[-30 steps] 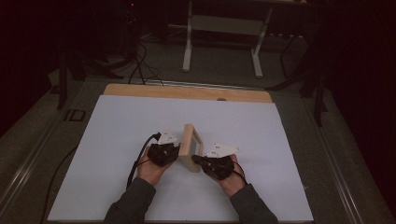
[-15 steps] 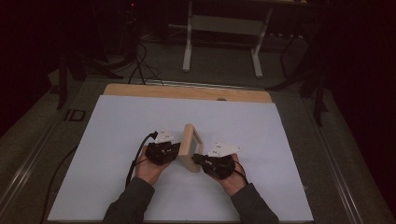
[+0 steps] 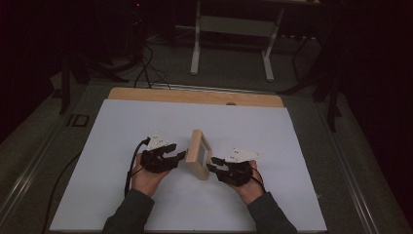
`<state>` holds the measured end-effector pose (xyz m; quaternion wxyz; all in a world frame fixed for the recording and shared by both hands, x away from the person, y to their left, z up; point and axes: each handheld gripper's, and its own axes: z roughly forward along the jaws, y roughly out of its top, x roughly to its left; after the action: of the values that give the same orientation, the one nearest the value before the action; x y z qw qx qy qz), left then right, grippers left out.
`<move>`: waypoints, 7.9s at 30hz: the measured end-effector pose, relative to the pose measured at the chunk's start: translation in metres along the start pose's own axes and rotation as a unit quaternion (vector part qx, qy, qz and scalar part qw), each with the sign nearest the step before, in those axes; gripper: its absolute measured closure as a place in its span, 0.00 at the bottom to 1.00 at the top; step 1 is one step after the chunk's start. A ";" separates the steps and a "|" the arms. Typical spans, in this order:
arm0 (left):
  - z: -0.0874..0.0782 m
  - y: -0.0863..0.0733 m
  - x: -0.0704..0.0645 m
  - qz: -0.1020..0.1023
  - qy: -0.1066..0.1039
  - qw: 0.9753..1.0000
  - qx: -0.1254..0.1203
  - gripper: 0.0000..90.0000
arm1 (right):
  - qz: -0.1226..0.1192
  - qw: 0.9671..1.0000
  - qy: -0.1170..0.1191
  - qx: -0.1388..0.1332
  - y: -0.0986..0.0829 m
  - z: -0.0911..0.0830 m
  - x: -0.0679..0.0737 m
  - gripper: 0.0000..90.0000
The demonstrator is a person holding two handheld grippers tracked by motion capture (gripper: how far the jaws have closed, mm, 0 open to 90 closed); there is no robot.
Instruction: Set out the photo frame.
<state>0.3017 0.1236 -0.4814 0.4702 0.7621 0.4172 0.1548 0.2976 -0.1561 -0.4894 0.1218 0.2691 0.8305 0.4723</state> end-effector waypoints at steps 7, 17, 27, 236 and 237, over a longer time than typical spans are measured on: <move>-0.015 0.003 -0.003 -0.009 0.009 0.999 -0.043 0.51 | 0.007 1.000 -0.006 0.005 -0.006 -0.004 -0.005 0.69; -0.023 0.009 -0.014 -0.032 -0.002 0.997 -0.075 0.38 | 0.017 1.000 -0.013 0.005 -0.011 -0.008 -0.011 0.66; -0.004 0.016 -0.040 0.003 -0.006 0.999 -0.045 0.34 | 0.019 1.000 -0.011 0.004 -0.011 -0.006 -0.010 0.65; 0.027 0.005 0.011 0.003 -0.069 0.998 0.002 0.65 | 0.104 0.994 0.020 -0.013 0.005 0.017 -0.056 0.57; 0.027 0.005 0.012 0.005 -0.071 0.997 0.003 0.65 | 0.105 0.994 0.018 -0.013 0.005 0.017 -0.056 0.57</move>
<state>0.3285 0.1160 -0.4928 0.4959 0.7744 0.3797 0.1013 0.3534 -0.1732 -0.4968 0.0600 0.3443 0.7934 0.4984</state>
